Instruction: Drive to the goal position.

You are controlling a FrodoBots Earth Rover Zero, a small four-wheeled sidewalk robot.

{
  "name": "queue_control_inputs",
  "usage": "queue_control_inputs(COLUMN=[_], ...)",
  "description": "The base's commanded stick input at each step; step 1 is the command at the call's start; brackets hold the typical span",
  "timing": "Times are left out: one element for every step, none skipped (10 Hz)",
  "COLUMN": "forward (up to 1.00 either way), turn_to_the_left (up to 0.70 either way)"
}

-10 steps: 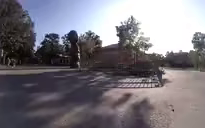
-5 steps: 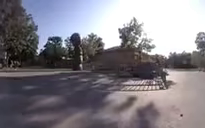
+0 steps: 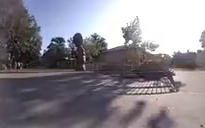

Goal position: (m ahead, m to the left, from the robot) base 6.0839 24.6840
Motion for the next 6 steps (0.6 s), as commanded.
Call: queue_control_inputs(forward=[0.60, 0.60, 0.60, 0.60, 0.60, 0.60], turn_to_the_left=[0.15, 0.15, 0.15, 0.15, 0.00, 0.00])
